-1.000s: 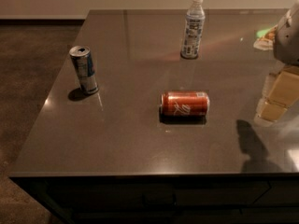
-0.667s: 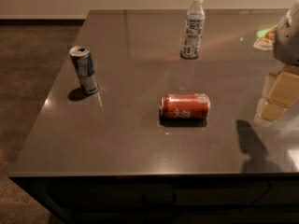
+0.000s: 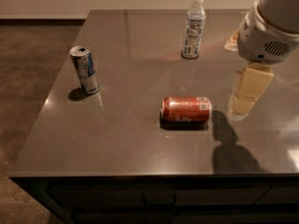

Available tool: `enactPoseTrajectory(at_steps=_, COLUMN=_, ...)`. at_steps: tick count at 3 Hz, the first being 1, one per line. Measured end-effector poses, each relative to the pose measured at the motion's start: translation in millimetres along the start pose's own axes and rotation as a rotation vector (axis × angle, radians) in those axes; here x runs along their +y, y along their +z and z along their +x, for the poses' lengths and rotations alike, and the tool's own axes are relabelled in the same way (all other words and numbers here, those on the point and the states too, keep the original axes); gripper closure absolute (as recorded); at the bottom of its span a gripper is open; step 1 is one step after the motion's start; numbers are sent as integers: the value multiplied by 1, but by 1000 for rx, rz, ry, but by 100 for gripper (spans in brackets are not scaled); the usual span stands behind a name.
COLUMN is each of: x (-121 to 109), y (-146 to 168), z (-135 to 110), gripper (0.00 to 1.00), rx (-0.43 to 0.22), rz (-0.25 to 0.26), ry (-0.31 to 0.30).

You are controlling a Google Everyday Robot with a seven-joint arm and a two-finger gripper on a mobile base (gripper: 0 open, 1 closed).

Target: Place coke can upright

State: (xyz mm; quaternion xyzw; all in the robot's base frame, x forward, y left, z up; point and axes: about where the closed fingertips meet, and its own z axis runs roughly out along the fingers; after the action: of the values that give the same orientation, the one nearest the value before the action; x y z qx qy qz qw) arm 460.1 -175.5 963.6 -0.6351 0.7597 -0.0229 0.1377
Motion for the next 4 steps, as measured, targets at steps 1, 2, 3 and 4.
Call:
enactPoseTrajectory(at_steps=1, x=2, y=28, z=-35, gripper=0, rx=20, rz=-34, ry=-59)
enactPoseTrajectory(at_steps=2, x=5, y=64, z=-63, gripper=0, rx=45, rz=-74, ry=-110)
enactPoseTrajectory(at_steps=3, x=0, y=93, z=-78, gripper=0, rx=64, rz=-106, ry=-136)
enactPoseTrajectory(at_steps=4, x=-6, y=117, z=-89, gripper=0, rx=74, rz=-131, ry=-148)
